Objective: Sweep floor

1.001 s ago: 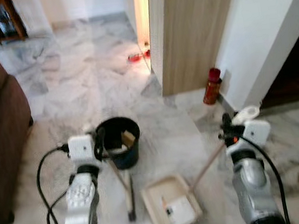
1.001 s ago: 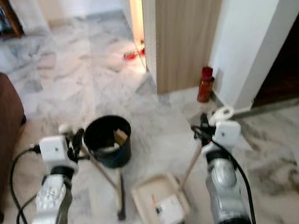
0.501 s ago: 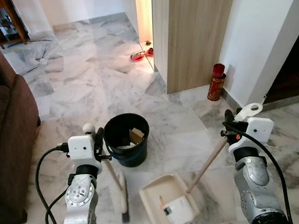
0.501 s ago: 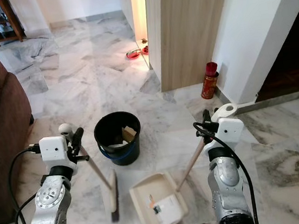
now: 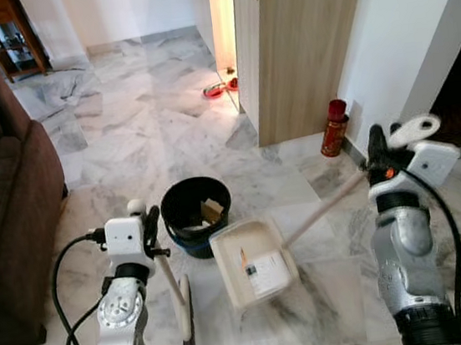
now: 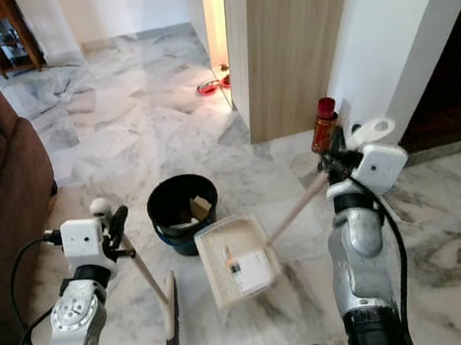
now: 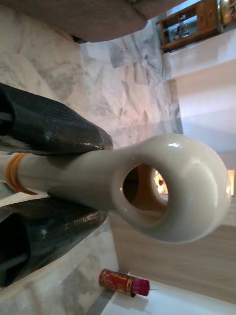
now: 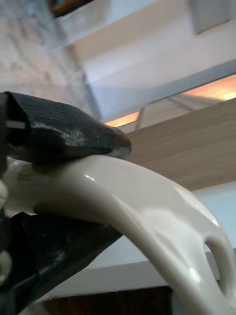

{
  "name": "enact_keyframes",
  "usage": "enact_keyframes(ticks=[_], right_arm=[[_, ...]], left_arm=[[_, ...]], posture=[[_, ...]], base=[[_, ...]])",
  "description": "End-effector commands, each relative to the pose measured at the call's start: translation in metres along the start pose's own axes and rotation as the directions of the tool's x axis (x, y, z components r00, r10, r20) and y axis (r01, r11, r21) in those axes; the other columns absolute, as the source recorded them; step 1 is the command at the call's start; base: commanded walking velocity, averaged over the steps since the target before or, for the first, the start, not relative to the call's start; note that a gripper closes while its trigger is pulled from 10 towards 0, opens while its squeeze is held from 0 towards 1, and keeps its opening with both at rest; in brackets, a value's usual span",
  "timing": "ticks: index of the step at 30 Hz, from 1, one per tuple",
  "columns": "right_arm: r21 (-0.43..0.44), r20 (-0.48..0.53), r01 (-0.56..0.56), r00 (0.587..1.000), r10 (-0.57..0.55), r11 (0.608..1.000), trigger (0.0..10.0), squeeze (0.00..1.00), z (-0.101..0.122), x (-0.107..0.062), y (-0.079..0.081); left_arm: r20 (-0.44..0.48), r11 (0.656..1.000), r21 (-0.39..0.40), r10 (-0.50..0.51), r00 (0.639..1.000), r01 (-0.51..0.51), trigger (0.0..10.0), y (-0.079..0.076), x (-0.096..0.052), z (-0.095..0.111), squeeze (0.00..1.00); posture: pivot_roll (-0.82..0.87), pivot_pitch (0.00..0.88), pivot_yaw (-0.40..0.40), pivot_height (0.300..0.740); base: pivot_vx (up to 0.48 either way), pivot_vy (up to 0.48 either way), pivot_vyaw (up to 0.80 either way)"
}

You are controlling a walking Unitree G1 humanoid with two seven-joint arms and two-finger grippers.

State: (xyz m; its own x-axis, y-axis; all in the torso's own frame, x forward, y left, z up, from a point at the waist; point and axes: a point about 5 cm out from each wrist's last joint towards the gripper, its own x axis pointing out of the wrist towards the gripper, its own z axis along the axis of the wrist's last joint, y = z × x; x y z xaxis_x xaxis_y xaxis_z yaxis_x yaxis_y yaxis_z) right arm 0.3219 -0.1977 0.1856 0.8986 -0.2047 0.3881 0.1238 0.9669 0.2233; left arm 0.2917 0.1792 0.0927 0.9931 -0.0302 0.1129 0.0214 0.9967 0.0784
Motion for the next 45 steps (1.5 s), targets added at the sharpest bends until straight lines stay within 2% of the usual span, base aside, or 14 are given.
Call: enact_keyframes(ticks=[1, 3, 5, 10, 21, 36, 45], right_arm=[[0.044, 0.159, -0.037, 0.987, 0.029, 0.998, 10.0, 0.0, 0.04, 0.014, 0.012], [0.044, 0.162, -0.038, 0.986, 0.03, 0.998, 10.0, 0.0, 0.042, 0.014, 0.013], [0.057, 0.212, -0.057, 0.976, 0.044, 0.997, 10.0, 0.0, 0.061, 0.019, 0.019], [0.078, 0.231, -0.075, 0.971, 0.055, 0.994, 10.0, 0.0, 0.071, 0.021, 0.026], [0.097, 0.183, -0.083, 0.981, 0.064, 0.992, 10.0, 0.0, 0.066, 0.018, 0.029], [0.104, 0.156, -0.076, 0.986, 0.059, 0.992, 10.0, 0.0, 0.062, 0.016, 0.029], [0.124, 0.152, -0.069, 0.987, 0.05, 0.99, 10.0, 0.0, 0.06, 0.015, 0.028]], left_arm=[[0.049, 1.0, 0.013, -0.004, 0.999, 0.003, 10.0, 0.001, 0.002, 0.009, 0.0], [0.049, 1.0, 0.013, -0.004, 0.999, 0.003, 10.0, 0.001, 0.002, 0.009, 0.0], [0.044, 1.0, 0.014, -0.003, 0.999, 0.002, 10.0, 0.001, 0.001, 0.008, 0.0], [0.028, 1.0, 0.029, -0.002, 1.0, 0.001, 10.0, 0.001, 0.0, 0.006, 0.0], [-0.012, 0.999, 0.047, 0.028, 1.0, -0.027, 10.0, 0.012, -0.016, -0.003, 0.0], [0.032, 0.986, 0.112, 0.123, 0.992, -0.126, 10.0, 0.032, -0.035, 0.011, 0.0], [0.019, 0.985, 0.117, 0.124, 0.992, -0.125, 10.0, 0.031, -0.043, 0.013, 0.0]], posture=[[-0.07, 0.0, 0.013, 0.74], [-0.07, 0.0, 0.012, 0.74], [-0.07, 0.007, 0.012, 0.74], [-0.07, 0.013, 0.012, 0.74], [-0.05, 0.03, 0.009, 0.74], [-0.05, 0.033, 0.008, 0.74], [-0.04, 0.023, 0.009, 0.74]], base=[[0.0, 0.0, 0.0], [0.0, 0.0, 0.0], [0.0, 0.0, 0.0], [0.0, 0.0, 0.0], [0.14, 0.0, 0.0], [0.33, 0.0, 0.0], [0.334, 0.0, 0.0]])
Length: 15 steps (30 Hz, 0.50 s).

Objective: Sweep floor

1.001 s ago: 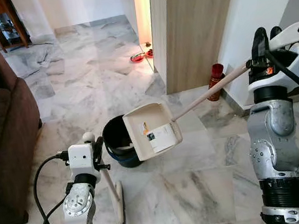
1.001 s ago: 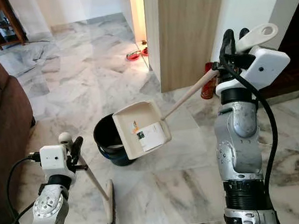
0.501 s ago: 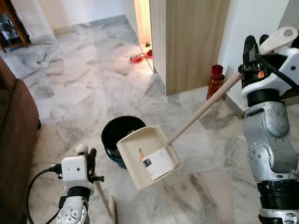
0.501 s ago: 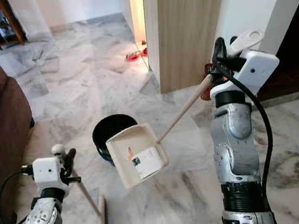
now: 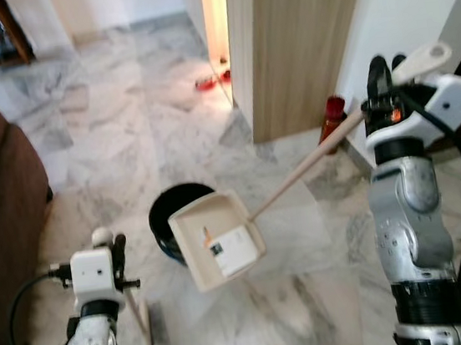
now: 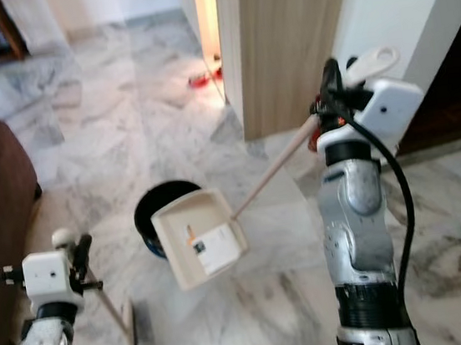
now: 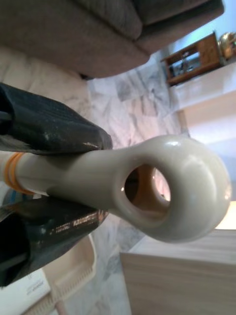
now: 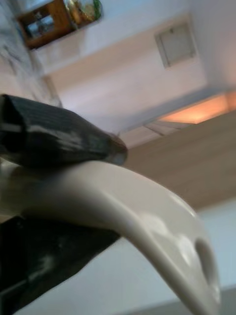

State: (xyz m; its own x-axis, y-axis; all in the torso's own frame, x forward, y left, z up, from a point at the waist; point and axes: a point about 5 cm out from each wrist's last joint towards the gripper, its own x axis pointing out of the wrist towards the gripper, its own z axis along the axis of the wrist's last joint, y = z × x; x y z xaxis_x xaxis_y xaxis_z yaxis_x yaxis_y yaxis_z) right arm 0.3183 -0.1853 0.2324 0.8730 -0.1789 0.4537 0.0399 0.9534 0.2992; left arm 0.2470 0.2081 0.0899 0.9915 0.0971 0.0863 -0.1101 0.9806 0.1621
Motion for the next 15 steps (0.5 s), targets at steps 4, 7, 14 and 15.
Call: enact_keyframes(ticks=[4, 7, 14, 15], right_arm=[[0.02, 0.084, -0.031, 0.996, 0.029, 0.999, 10.0, 0.0, 0.0175, 0.0046, 0.0092], [0.007, 0.091, -0.04, 0.995, 0.039, 0.999, 10.0, 0.0, 0.0185, 0.0048, 0.01], [0.014, 0.087, -0.045, 0.995, 0.044, 0.999, 10.0, 0.0, 0.0178, 0.0037, 0.0113], [0.016, 0.086, -0.044, 0.995, 0.043, 0.999, 10.0, 0.0, 0.0175, 0.0035, 0.0113]], left_arm=[[0.052, 1.0, 0.012, -0.002, 0.999, 0.001, 10.0, 0.0005, 0.0022, 0.0132, 0.0], [0.05, 1.0, 0.009, -0.006, 0.999, 0.006, 10.0, -0.0008, 0.0021, 0.0135, 0.0], [0.043, 1.0, 0.011, -0.013, 0.999, 0.013, 10.0, -0.0016, 0.0016, 0.0131, 0.0], [0.042, 1.0, 0.01, -0.012, 0.999, 0.012, 10.0, -0.0015, 0.0011, 0.013, 0.0]], posture=[[-0.04, 0.009, 0.012, 0.74], [-0.04, 0.006, 0.013, 0.74], [-0.04, 0.0, 0.013, 0.74], [-0.04, 0.0, 0.013, 0.74]], base=[[0.342, 0.0, 0.0], [0.341, 0.0, 0.0], [0.341, 0.0, 0.46], [0.341, 0.0, 0.0]])
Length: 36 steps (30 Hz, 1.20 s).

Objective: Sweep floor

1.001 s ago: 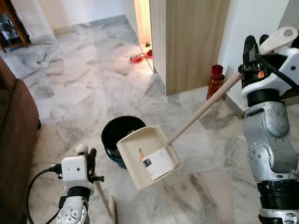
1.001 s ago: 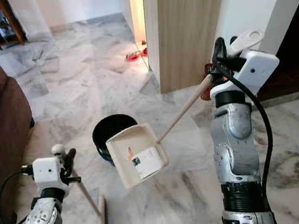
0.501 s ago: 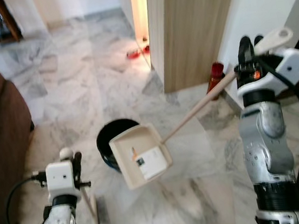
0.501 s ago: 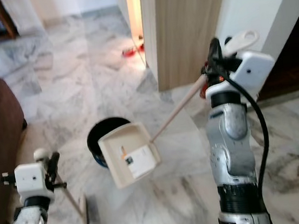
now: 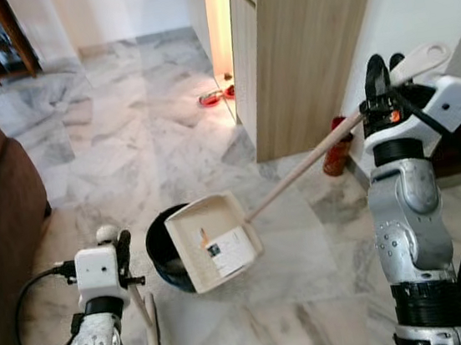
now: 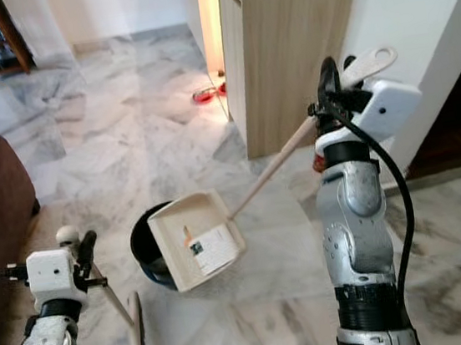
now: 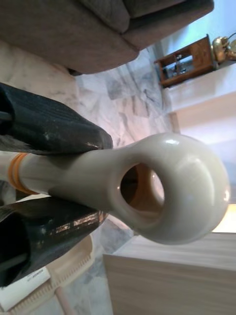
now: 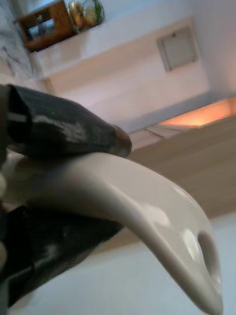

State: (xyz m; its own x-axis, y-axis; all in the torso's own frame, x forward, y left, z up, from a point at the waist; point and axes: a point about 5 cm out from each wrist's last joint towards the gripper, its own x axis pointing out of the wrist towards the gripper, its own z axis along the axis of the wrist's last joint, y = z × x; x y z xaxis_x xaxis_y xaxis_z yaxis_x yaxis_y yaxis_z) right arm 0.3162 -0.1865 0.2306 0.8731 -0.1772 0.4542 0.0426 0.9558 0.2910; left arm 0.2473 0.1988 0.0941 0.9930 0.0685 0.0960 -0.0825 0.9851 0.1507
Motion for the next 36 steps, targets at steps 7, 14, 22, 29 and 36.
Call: enact_keyframes(ticks=[7, 14, 22, 29, 36], right_arm=[[0.03, 0.081, -0.042, 0.996, 0.039, 0.999, 10.0, 0.0, 0.0161, 0.0061, 0.0135], [0.021, 0.08, -0.045, 0.996, 0.043, 0.999, 10.0, 0.0, 0.0158, 0.0069, 0.0139], [0.024, 0.078, -0.038, 0.996, 0.036, 0.999, 10.0, 0.0, 0.0155, 0.0073, 0.0134], [0.023, 0.077, -0.034, 0.997, 0.032, 0.999, 10.0, 0.0, 0.0152, 0.0069, 0.0128], [0.025, 0.079, -0.033, 0.996, 0.031, 0.999, 10.0, 0.0, 0.0155, 0.0071, 0.0134]], left_arm=[[0.017, 1.0, 0.02, 0.014, 1.0, -0.015, 10.0, 0.0066, -0.0034, 0.0065, 0.0], [0.017, 1.0, 0.022, 0.016, 1.0, -0.017, 10.0, 0.0072, -0.0027, 0.0069, 0.0], [0.009, 1.0, 0.027, 0.013, 1.0, -0.013, 10.0, 0.0076, -0.002, 0.006, 0.0], [0.013, 1.0, 0.028, 0.012, 1.0, -0.012, 10.0, 0.007, -0.0014, 0.0073, 0.0], [0.014, 1.0, 0.031, 0.004, 1.0, -0.005, 10.0, 0.006, 0.0004, 0.0079, 0.0]], posture=[[-0.04, 0.0, 0.012, 0.74], [-0.03, 0.0, 0.012, 0.74], [-0.03, 0.006, 0.012, 0.74], [-0.03, 0.015, 0.012, 0.74], [-0.03, 0.02, 0.015, 0.74]], base=[[0.341, 0.0, 0.0], [0.34, 0.0, 0.5], [0.34, 0.0, 0.0], [0.342, 0.0, 0.0], [0.341, 0.0, 0.0]])
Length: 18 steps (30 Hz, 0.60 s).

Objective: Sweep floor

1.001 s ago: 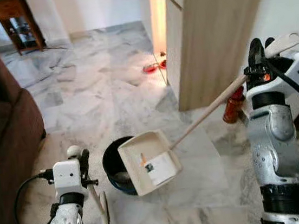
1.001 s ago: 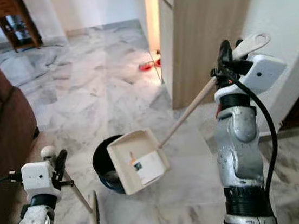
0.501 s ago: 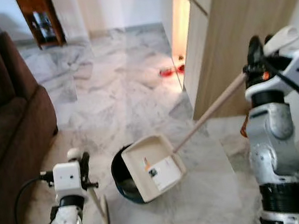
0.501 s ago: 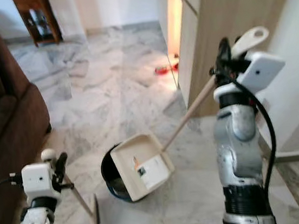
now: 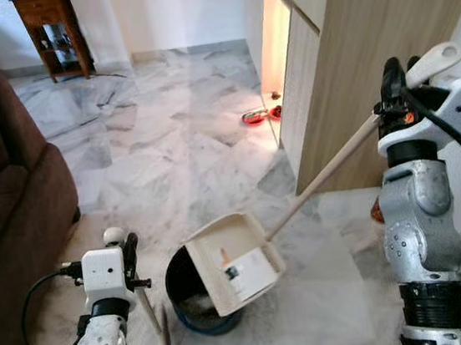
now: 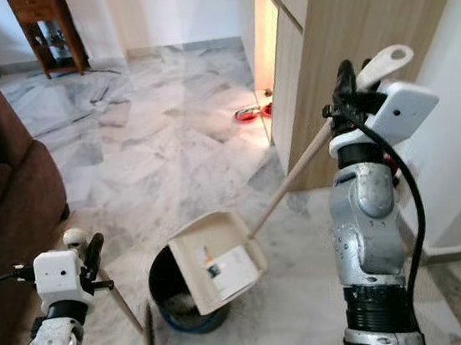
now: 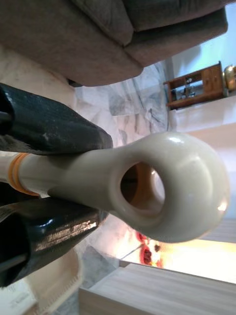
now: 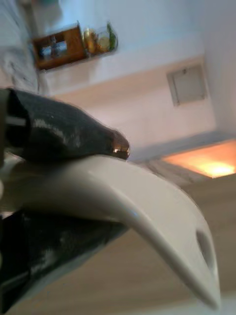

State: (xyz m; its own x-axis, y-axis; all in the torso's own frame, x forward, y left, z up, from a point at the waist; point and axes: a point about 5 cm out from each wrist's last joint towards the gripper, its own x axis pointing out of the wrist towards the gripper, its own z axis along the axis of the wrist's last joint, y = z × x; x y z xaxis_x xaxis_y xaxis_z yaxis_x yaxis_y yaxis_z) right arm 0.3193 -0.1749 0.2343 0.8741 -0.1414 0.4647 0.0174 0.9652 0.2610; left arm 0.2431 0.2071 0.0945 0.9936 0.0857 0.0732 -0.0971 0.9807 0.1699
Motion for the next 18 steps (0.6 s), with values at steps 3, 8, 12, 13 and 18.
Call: enact_keyframes(ticks=[3, 8, 12, 13, 18], right_arm=[[0.043, 0.081, 0.005, 0.997, -0.009, 0.999, 10.0, 0.0, 0.0169, 0.0045, 0.0008], [0.044, 0.082, 0.006, 0.997, -0.01, 0.999, 10.0, 0.0, 0.0171, 0.0042, 0.0013], [0.044, 0.083, 0.004, 0.997, -0.008, 0.999, 10.0, 0.0, 0.0169, 0.0039, 0.0021], [0.044, 0.083, 0.004, 0.997, -0.008, 0.999, 10.0, 0.0, 0.0169, 0.0039, 0.0021], [0.049, 0.078, -0.008, 0.997, 0.004, 0.999, 10.0, 0.0, 0.0167, 0.0031, 0.004]], left_arm=[[0.048, 0.999, 0.022, -0.028, 0.998, 0.027, 10.0, -0.005, 0.0047, 0.01, 0.0], [0.051, 0.999, 0.025, -0.035, 0.998, 0.034, 10.0, -0.0059, 0.0049, 0.0103, 0.0], [0.051, 0.999, 0.029, -0.035, 0.998, 0.034, 10.0, -0.0044, 0.0054, 0.0102, 0.0], [0.051, 0.999, 0.029, -0.035, 0.998, 0.034, 10.0, -0.0044, 0.0054, 0.0102, 0.0], [0.078, 0.997, 0.047, -0.064, 0.995, 0.06, 10.0, -0.0067, 0.0098, 0.0135, 0.0]], posture=[[-0.03, 0.022, 0.019, 0.74], [-0.03, 0.025, 0.02, 0.74], [-0.03, 0.028, 0.02, 0.74], [-0.03, 0.028, 0.02, 0.74], [-0.03, 0.028, 0.02, 0.74]], base=[[0.341, 0.0, 0.0], [0.342, 0.0, 0.0], [0.343, 0.0, 0.0], [0.341, 0.0, 0.0], [0.158, 0.0, 0.0]])
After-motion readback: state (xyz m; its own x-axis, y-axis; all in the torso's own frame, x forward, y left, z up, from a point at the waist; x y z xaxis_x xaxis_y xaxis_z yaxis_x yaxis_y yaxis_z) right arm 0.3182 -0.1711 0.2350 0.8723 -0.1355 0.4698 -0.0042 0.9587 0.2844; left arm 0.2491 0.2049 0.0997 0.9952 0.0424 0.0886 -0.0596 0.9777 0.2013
